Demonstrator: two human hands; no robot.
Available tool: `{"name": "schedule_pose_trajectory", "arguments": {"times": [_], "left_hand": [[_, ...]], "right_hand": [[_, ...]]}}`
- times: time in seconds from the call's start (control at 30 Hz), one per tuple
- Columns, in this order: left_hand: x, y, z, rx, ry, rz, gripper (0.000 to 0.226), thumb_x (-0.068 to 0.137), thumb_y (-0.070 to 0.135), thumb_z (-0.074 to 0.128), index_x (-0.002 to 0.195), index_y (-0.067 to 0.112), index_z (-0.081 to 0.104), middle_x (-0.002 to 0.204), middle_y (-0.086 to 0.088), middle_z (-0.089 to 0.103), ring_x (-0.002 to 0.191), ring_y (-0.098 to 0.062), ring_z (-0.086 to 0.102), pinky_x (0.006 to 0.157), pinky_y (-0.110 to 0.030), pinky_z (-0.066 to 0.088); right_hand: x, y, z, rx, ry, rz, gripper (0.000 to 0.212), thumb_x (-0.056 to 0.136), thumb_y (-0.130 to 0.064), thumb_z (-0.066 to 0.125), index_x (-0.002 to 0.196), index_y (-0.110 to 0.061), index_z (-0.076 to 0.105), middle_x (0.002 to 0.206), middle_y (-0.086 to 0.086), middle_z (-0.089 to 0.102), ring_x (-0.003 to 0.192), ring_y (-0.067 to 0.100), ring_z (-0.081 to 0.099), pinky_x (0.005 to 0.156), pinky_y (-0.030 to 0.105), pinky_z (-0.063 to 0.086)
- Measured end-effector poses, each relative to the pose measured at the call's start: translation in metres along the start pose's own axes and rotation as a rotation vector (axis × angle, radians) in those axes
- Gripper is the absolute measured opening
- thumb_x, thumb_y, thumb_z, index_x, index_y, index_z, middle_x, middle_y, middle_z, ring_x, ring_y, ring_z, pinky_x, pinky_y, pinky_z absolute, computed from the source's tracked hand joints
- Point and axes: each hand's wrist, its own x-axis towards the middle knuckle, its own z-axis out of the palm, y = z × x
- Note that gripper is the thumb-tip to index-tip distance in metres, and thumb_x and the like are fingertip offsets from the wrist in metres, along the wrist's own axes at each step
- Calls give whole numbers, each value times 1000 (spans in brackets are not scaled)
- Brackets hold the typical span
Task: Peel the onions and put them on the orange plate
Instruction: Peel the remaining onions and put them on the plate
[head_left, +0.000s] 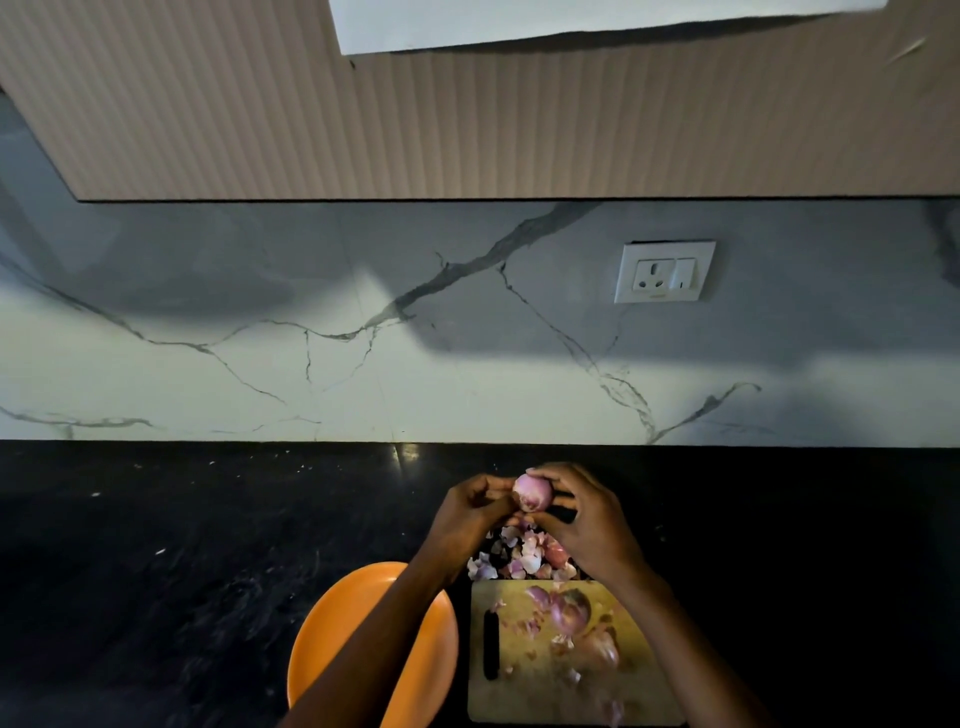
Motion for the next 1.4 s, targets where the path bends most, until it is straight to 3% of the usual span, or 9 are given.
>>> {"name": "schedule_pose_trajectory", "arguments": {"times": [0.17, 0.33, 0.57, 0.7, 0.8, 0.9, 1.17, 1.4], "left_hand": [[1, -2, 1, -49, 1, -19, 21, 100, 4, 55, 113, -7, 66, 100, -23, 72, 86, -23, 71, 80, -29, 58], [1, -3, 1, 59, 23, 0, 31, 87, 23, 77, 111, 5, 69, 101, -14, 75, 96, -27, 73, 89, -38, 58], [-2, -7, 3, 53, 70, 34, 17, 99, 7, 58, 109, 4, 70, 97, -12, 75, 89, -20, 72, 77, -26, 57], [-4, -7, 6, -1, 145, 56, 20, 94, 3, 63, 111, 12, 70, 102, -7, 76, 96, -21, 72, 83, -31, 58], [-7, -6, 11, -78, 235, 83, 26, 90, -1, 68, 112, 13, 66, 100, -8, 75, 93, -18, 73, 78, -25, 58], [-9, -6, 12, -80, 233, 128, 28, 87, -3, 72, 111, 11, 64, 94, -11, 77, 91, -20, 74, 76, -23, 58], [-7, -4, 7, -47, 191, 156, 37, 81, 0, 79, 114, 10, 64, 94, -9, 78, 96, -23, 75, 85, -37, 60], [-9, -5, 10, 47, 287, 218, 27, 83, 6, 80, 102, 16, 64, 87, -6, 77, 85, -18, 75, 74, -27, 59]], "right_hand": [[0, -1, 0, -15, -11, 0, 49, 73, 2, 85, 115, -17, 67, 119, -14, 64, 108, 6, 66, 88, 22, 57], [0, 1, 1, -41, -12, -16, 50, 73, 3, 85, 116, -16, 67, 119, -12, 64, 109, 7, 66, 88, 21, 57], [-1, 3, 1, -47, -3, -9, 50, 73, 2, 86, 117, -15, 67, 120, -9, 64, 108, 4, 66, 88, 20, 56], [0, 5, 2, -63, 22, -27, 49, 73, 3, 85, 115, -14, 68, 118, -10, 64, 106, 6, 66, 86, 22, 57], [0, 6, 2, -92, 38, -44, 48, 72, 1, 87, 113, -16, 68, 117, -10, 63, 103, 9, 67, 83, 23, 58], [0, 7, 2, -115, 36, -44, 49, 71, -2, 88, 113, -18, 68, 116, -9, 62, 101, 10, 66, 80, 22, 58], [0, 3, 0, -112, 22, -27, 50, 70, -4, 89, 114, -14, 68, 115, -6, 63, 99, 9, 66, 80, 21, 58], [0, 4, 3, -114, 31, -37, 50, 70, -5, 90, 114, -15, 68, 115, -7, 62, 99, 10, 67, 80, 19, 57]]}}
